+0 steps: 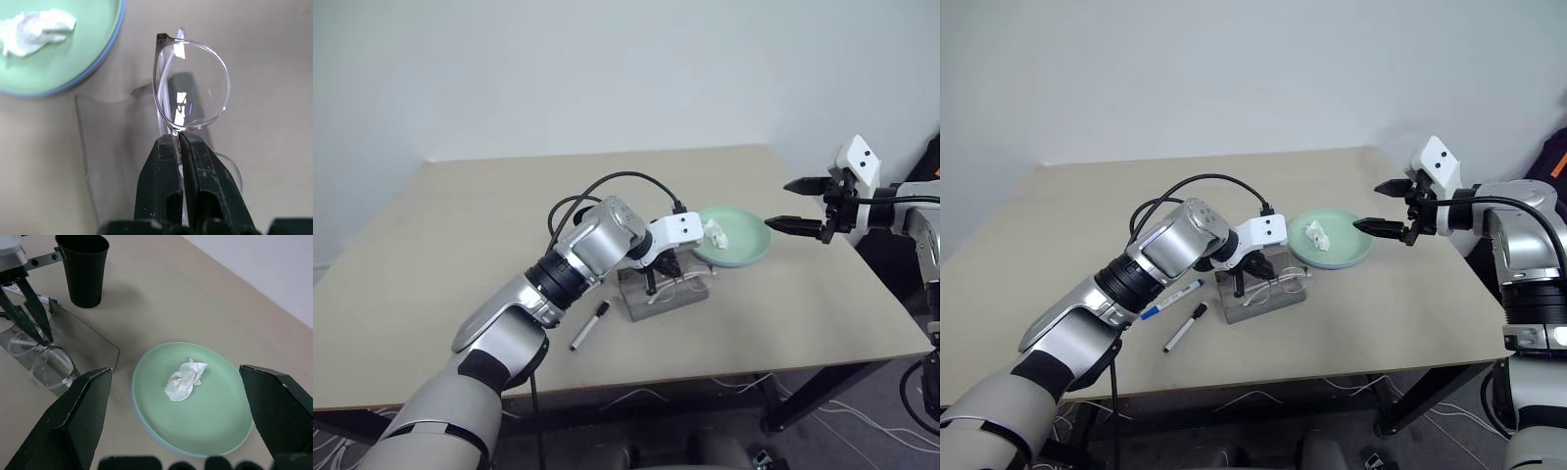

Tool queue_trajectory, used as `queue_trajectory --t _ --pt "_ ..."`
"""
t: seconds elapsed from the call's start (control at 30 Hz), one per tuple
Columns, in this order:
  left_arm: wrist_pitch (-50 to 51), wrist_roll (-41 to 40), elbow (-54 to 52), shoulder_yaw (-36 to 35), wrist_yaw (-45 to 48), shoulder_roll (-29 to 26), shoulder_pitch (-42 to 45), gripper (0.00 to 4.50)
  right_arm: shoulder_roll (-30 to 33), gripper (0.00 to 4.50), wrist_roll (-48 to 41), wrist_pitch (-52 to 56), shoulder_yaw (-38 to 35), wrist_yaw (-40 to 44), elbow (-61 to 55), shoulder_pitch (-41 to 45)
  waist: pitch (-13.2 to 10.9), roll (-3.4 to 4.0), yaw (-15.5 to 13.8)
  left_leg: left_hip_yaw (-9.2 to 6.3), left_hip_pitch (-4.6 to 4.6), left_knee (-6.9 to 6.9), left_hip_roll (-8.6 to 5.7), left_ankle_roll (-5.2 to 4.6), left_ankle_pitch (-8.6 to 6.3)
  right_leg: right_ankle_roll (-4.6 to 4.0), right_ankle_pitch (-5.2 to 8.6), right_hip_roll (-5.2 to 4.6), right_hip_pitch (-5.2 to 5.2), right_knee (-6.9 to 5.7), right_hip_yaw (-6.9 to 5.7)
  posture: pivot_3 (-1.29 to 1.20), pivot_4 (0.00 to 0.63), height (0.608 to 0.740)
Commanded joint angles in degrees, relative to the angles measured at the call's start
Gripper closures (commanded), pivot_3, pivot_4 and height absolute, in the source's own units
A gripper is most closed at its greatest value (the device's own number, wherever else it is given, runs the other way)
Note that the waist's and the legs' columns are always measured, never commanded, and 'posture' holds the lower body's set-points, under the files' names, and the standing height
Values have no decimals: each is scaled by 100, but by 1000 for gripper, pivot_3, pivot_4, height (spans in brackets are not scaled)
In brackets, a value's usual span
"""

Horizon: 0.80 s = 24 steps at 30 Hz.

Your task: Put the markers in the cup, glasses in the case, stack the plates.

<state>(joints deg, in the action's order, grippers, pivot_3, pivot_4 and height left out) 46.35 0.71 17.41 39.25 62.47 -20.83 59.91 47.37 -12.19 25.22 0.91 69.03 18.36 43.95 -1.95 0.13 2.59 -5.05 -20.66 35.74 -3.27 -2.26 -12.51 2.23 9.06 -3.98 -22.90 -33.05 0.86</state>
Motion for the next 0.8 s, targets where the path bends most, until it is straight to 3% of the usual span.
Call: queue_trajectory --t 0.03,0.4,0.8 --pt "-295 155 441 -273 -289 137 41 4446 -17 0 -58 -69 -65 -22 -88 185 0 0 -1 -1 -1 0 0 0 0 0 0 0 0 1 0 0 0 727" --pt "-960 570 1696 -389 -818 454 134 4446 -44 0 -78 -30 -66 -26 -165 142 0 0 -1 -4 -1 0 -4 0 0 4 -2 0 -1 0 -1 0 0 727" --pt "-825 851 815 -71 -188 312 -381 4446 -53 0 -62 -37 -65 -55 -150 146 0 0 1 -3 -2 0 -2 -1 -2 4 -2 0 -1 0 0 0 0 727"
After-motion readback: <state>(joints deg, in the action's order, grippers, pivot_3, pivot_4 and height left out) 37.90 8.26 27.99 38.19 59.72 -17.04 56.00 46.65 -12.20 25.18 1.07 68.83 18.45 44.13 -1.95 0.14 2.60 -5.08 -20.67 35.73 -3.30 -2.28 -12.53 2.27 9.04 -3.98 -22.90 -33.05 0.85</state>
